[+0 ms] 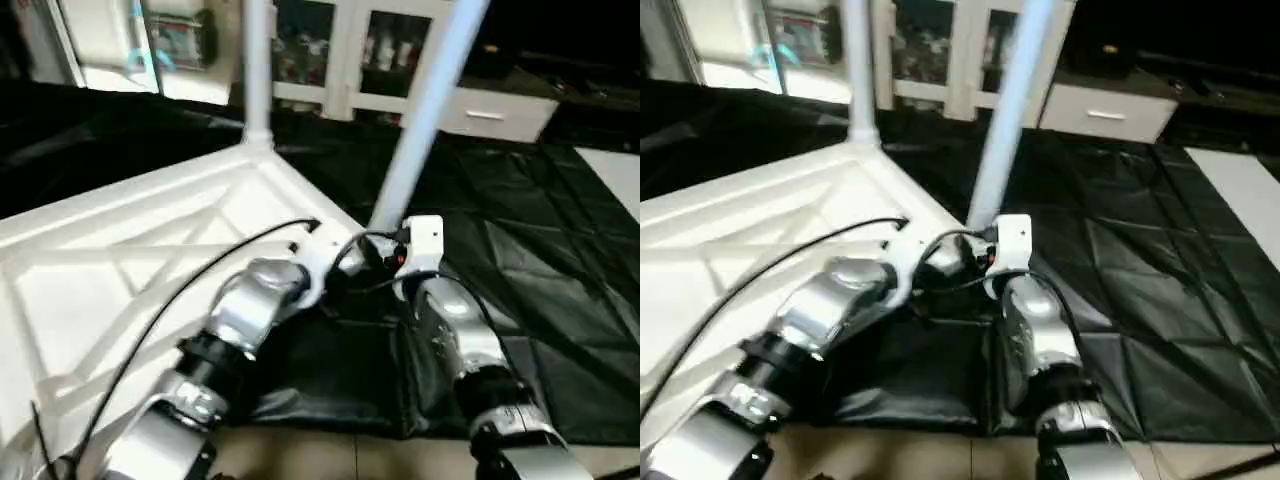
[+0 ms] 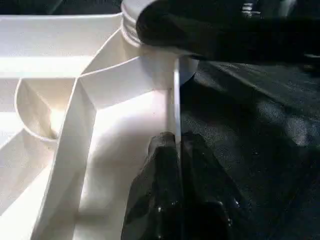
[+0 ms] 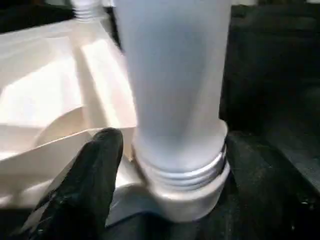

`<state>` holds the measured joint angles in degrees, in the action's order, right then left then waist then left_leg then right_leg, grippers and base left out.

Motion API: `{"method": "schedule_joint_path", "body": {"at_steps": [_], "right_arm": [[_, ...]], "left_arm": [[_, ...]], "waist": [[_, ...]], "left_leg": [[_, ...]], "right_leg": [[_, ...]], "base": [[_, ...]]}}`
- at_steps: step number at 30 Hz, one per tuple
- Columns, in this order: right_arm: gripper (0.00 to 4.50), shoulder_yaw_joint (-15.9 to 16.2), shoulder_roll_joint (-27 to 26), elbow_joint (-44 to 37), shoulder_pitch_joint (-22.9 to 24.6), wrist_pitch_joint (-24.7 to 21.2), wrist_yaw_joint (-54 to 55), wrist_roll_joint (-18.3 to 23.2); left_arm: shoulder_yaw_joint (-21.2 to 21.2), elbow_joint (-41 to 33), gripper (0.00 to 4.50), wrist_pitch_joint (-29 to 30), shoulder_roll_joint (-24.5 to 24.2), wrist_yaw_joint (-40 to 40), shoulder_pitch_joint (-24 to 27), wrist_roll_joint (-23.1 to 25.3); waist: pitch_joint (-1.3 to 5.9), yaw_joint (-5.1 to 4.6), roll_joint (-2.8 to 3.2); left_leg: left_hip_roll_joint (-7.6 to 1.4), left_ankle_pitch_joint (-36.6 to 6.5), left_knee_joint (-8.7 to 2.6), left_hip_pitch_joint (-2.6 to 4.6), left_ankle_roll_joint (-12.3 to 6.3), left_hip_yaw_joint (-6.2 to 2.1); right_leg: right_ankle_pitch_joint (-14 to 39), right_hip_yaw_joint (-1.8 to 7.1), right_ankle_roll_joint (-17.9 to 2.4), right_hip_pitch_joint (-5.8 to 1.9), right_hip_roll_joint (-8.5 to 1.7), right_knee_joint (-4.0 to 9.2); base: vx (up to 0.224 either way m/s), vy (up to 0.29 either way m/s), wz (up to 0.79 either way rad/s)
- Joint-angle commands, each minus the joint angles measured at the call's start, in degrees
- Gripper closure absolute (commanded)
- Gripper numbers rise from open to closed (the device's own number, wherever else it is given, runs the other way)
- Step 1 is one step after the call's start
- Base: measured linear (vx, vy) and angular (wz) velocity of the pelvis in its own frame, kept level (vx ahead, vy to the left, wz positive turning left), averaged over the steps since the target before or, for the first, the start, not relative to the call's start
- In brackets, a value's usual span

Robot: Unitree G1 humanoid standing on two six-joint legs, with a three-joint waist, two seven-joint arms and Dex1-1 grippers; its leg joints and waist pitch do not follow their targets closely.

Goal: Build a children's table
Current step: Rotate leg to tighten

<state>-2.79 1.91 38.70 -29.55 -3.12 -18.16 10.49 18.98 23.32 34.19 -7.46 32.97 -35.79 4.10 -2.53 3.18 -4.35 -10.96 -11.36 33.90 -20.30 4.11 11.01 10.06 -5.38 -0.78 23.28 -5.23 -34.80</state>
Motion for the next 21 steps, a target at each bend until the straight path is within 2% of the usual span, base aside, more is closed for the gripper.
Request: {"method": "schedule_joint_path", "body": {"at_steps": [1, 3, 4, 5, 7, 9, 10, 11, 12, 13, 16, 17, 19, 21], "right_arm": [[0.68, -1.0, 2.2, -2.4, 0.2, 1.0, -3.0, 1.4], [0.58, -1.2, 4.1, -3.6, 0.5, 1.1, -6.1, 2.2], [0.36, -0.6, 6.1, -4.4, 0.8, 1.2, -9.3, 2.1], [0.3, -0.4, 7.5, -4.9, 0.8, 0.3, -12.9, 2.8], [0.22, -0.1, 9.1, -5.7, 1.1, -1.2, -17.4, 3.8], [0.11, 0.7, 11.6, -6.9, 1.5, -3.5, -22.7, 4.9], [0.11, 2.6, 14.4, -8.3, 2.4, -5.2, -28.4, 5.1], [0.11, 2.6, 14.4, -8.3, 2.4, -5.2, -28.4, 5.1], [0.11, 5.7, 17.2, -9.8, 3.7, -5.9, -34.0, 4.3], [0.11, 7.8, 19.3, -11.0, 4.8, -5.9, -37.9, 3.8], [0.11, 9.3, 21.6, -12.5, 5.9, -7.5, -43.2, 4.4], [0.11, 9.2, 21.7, -12.7, 6.0, -7.5, -44.1, 4.5], [0.11, 9.9, 22.4, -13.4, 6.4, -6.7, -46.3, 4.2], [0.11, 10.4, 22.7, -13.7, 6.6, -6.8, -47.4, 4.1]], "left_arm": [[0.2, -3.3, 4.5, -4.6, -1.0, 4.2, 2.1, -2.1], [1.0, -4.8, 4.5, -3.9, -2.9, 6.7, 3.4, -2.4], [2.2, -6.5, 4.5, -4.1, -5.1, 9.8, 4.7, -2.7], [2.9, -7.7, 4.5, -3.8, -6.5, 11.8, 5.6, -3.0], [3.8, -9.0, 4.5, -3.5, -8.3, 14.1, 6.6, -3.3], [4.9, -10.8, 4.5, -3.3, -10.3, 16.9, 7.7, -3.9], [5.7, -12.6, 4.5, -3.1, -12.2, 19.8, 8.8, -4.4], [5.7, -12.6, 4.5, -3.1, -12.2, 19.8, 8.8, -4.4], [6.2, -14.3, 4.5, -2.8, -13.6, 22.1, 9.6, -4.9], [6.6, -15.6, 4.5, -2.5, -14.5, 23.8, 10.1, -5.3], [7.4, -17.9, 4.5, -1.9, -16.0, 26.8, 10.9, -6.4], [7.6, -18.4, 4.5, -1.9, -16.4, 27.5, 11.1, -6.7], [8.2, -19.5, 4.5, -1.7, -17.4, 29.5, 11.5, -7.6], [8.7, -20.0, 4.5, -1.6, -18.0, 30.4, 11.7, -7.9]], "waist": [[3.19, 0.5, -0.19], [3.1, 0.6, 0.01], [3.14, 0.68, 0.19], [3.18, 0.66, 0.19], [3.1, 0.58, 0.27], [3.12, 0.66, 0.29], [3.07, 0.62, 0.29], [3.09, 0.74, 0.4], [3.02, 0.8, 0.27], [3.0, 1.02, 0.23], [2.83, 1.4, 0.14], [2.79, 1.4, -0.39], [2.64, 1.54, -0.09], [2.59, 1.67, -0.11]], "left_leg": [[-2.56, -10.2, -4.27, 0.0, -2.01, -1.12], [-2.55, -9.9, -4.3, 0.08, -2.3, -1.05], [-2.6, -9.7, -4.3, 0.11, -2.55, -1.06], [-2.73, -9.6, -4.33, 0.06, -2.76, -1.16], [-2.67, -9.1, -4.22, 0.17, -3.02, -0.94], [-2.84, -8.7, -4.27, 0.16, -3.43, -1.02], [-2.85, -8.5, -4.27, 0.11, -3.59, -0.99], [-2.77, -8.7, -4.21, 0.16, -3.66, -1.04], [-2.87, -8.5, -4.18, 0.21, -3.68, -0.91], [-2.94, -8.5, -4.17, 0.22, -3.71, -0.96], [-2.9, -9.5, -4.21, 0.27, -3.6, -0.84], [-2.86, -10.3, -4.21, 0.2, -3.39, -0.85], [-2.92, -11.6, -4.37, 0.33, -2.64, -1.01], [-2.96, -12.5, -4.44, 0.5, -2.0, -1.05]], "right_leg": [[13.4, 3.31, -8.6, -2.79, -4.07, 4.37], [13.9, 3.32, -9.0, -2.78, -4.02, 4.35], [13.9, 3.32, -9.1, -2.76, -3.99, 4.31], [13.5, 3.29, -9.5, -2.91, -4.02, 4.19], [12.1, 3.37, -10.5, -2.69, -3.81, 4.08], [11.0, 3.37, -11.1, -2.92, -3.8, 3.86], [10.5, 3.37, -11.5, -2.92, -3.77, 3.79], [10.6, 3.28, -11.6, -2.93, -3.71, 3.78], [10.7, 3.38, -11.8, -2.89, -3.84, 3.83], [11.0, 3.36, -11.7, -3.02, -3.82, 3.8], [12.8, 3.45, -11.6, -2.88, -3.87, 4.04], [14.6, 3.42, -11.3, -2.84, -3.93, 4.23], [17.9, 3.43, -10.4, -2.63, -4.06, 4.55], [19.4, 3.45, -9.9, -2.49, -4.05, 4.74]], "base": [[0.0, 0.0, 0.0], [0.0, 0.0, 0.0], [0.0, 0.0, 0.0], [0.0, 0.0, 0.0], [0.0, 0.0, 0.0], [0.0, 0.0, 0.0], [0.0, 0.0, 0.0], [0.0, 0.0, 0.0], [0.0, 0.0, 0.0], [0.0, 0.0, 0.0], [0.0, 0.0, 0.0], [0.0, 0.0, 0.0], [0.0, 0.0, 0.0], [0.0, 0.0, 0.0]]}}
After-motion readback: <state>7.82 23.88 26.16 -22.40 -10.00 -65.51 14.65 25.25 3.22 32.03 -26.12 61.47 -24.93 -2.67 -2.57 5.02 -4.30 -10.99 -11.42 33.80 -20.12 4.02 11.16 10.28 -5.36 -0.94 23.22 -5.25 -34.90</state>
